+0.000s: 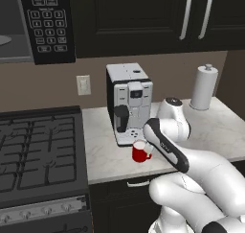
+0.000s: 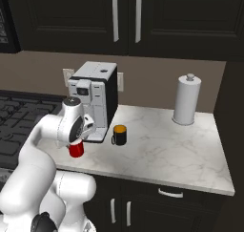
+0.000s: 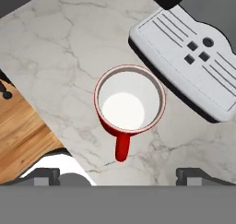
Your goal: Pick the mug from the counter and place it inside the microwave. Then close the microwave.
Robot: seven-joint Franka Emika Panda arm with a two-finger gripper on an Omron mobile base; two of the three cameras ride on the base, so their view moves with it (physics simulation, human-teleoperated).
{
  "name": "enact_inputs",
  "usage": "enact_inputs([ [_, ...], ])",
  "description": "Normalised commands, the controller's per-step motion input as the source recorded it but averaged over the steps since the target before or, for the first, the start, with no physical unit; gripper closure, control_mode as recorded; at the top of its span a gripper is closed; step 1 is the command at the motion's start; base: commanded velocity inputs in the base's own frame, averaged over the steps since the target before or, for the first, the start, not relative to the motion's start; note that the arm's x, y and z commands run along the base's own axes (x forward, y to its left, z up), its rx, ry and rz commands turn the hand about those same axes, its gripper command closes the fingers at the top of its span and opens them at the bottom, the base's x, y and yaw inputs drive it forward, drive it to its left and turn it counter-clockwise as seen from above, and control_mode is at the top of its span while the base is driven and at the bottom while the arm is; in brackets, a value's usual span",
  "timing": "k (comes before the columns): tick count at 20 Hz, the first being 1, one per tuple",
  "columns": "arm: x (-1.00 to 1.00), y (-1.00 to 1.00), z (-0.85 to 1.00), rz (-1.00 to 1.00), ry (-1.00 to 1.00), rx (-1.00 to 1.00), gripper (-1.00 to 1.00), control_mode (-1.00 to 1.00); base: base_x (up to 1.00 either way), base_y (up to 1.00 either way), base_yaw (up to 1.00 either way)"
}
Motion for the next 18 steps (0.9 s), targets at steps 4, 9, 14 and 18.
enact_inputs([
  [4,0.00,0.00,-0.15,0.02,0.01,0.00,-1.00,-1.00,0.00,0.00,0.00],
  [9,0.00,0.00,-0.27,0.01,0.00,0.00,-1.00,-1.00,0.00,0.00,0.00],
  [14,0.01,0.00,-0.32,0.02,0.00,0.00,-1.00,-1.00,0.00,0.00,0.00],
  [18,0.00,0.00,-0.09,0.02,0.00,0.00,-1.00,-1.00,0.00,0.00,0.00],
])
